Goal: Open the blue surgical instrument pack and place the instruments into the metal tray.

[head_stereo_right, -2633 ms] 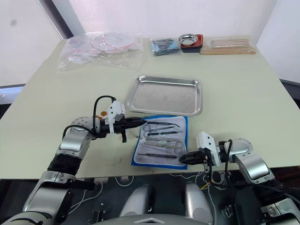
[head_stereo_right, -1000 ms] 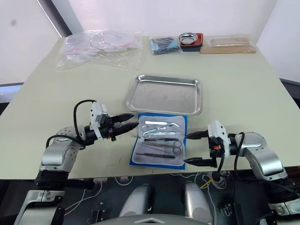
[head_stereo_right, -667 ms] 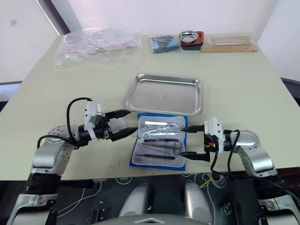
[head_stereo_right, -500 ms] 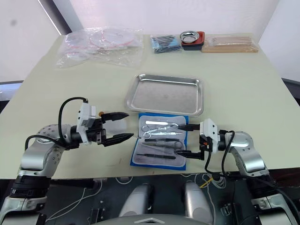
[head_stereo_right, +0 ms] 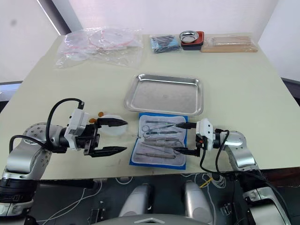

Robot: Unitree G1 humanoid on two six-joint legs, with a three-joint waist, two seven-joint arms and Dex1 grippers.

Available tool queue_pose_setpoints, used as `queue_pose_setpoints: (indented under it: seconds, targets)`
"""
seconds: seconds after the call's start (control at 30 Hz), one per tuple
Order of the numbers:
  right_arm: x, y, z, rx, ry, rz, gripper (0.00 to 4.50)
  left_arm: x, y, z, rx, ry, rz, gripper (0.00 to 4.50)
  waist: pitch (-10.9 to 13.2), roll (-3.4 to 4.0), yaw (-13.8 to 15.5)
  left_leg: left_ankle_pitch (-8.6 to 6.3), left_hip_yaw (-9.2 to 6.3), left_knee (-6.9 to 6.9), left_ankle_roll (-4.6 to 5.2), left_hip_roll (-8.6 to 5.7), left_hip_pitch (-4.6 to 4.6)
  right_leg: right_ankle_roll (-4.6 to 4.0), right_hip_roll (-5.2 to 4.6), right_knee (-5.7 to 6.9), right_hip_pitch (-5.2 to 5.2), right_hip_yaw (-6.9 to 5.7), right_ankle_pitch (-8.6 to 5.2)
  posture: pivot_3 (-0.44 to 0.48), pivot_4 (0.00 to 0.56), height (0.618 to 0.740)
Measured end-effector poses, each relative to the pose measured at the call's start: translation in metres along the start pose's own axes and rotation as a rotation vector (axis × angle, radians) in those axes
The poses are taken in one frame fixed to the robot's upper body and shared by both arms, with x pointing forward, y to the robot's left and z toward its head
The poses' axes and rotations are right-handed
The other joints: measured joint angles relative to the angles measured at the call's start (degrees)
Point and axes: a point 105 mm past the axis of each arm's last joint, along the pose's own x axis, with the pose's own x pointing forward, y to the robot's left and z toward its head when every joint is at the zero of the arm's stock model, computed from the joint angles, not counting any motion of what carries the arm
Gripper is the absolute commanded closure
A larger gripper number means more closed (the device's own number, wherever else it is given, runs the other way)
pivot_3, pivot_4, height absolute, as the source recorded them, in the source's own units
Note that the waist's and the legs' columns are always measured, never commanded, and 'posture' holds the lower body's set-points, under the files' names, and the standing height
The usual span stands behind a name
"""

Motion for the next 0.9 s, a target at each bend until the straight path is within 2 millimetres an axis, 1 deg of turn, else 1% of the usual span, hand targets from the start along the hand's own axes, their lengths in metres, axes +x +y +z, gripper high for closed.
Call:
queue_pose_setpoints:
  seconds: [0.1,0.23,0.4,0.6,0.67,0.73,0.83,0.9]
  targets:
    - [0.002,0.0,-0.009,-0.024,0.035,0.027,0.0,-0.002,-0.001,0.0,0.003,0.011,-0.009,0.04,0.0,0.0,0.0,0.0,0.0,0.0,0.0,0.0,0.01,0.0,0.0,0.0,0.0,0.0,0.0,0.0,0.15,0.74]
    - [0.005,-0.001,-0.011,-0.045,0.06,0.065,0.0,-0.002,-0.001,0.0,0.003,0.012,-0.009,0.04,0.0,-0.04,-0.1,0.0,0.02,0.03,0.0,0.0,0.12,-0.01,0.0,0.1,0.06,0.03,0.0,0.0,0.15,0.74]
    - [0.007,-0.001,-0.015,-0.002,0.116,0.103,0.0,-0.002,-0.001,0.001,0.011,0.011,-0.012,0.04,-0.1,-0.12,0.0,0.0,0.01,0.03,0.0,0.01,0.29,-0.09,0.02,0.17,0.17,0.03,-0.04,0.0,0.15,0.74]
    - [0.006,-0.002,-0.018,0.083,0.202,0.108,0.0,-0.003,0.0,-0.001,0.013,0.016,-0.011,0.04,-0.5,-0.48,0.1,0.0,0.02,0.05,0.0,0.01,0.38,-0.18,0.01,0.16,0.25,0.04,-0.1,0.0,0.15,0.74]
    - [0.006,-0.002,-0.019,0.098,0.216,0.107,0.0,-0.003,0.0,-0.001,0.015,0.015,-0.011,0.04,-0.5,-0.51,0.1,0.0,0.03,0.04,0.0,0.01,0.66,-0.2,-0.01,0.12,0.53,0.04,-0.12,0.0,0.15,0.74]
    - [0.007,-0.001,-0.02,0.112,0.226,0.101,0.0,-0.003,0.002,0.001,0.028,0.013,-0.011,0.04,-0.5,-0.5,0.1,0.0,0.02,0.02,-0.01,0.02,0.95,-0.22,-0.03,0.03,0.85,0.04,-0.14,0.0,0.15,0.74]
    - [0.007,-0.002,-0.02,0.117,0.23,0.096,0.0,-0.004,0.004,0.001,0.034,0.015,-0.013,0.04,-0.5,-0.51,0.1,0.0,0.03,0.03,-0.01,0.02,0.97,-0.22,-0.04,0.02,0.86,0.05,-0.14,0.0,0.15,0.74]
    - [0.007,-0.002,-0.02,0.12,0.232,0.09,0.0,-0.004,0.011,0.0,0.043,0.021,0.004,0.04,-0.6,-0.56,0.1,0.0,0.01,0.03,0.0,0.02,0.97,-0.21,-0.03,0.03,0.86,0.04,-0.14,0.0,0.15,0.74]
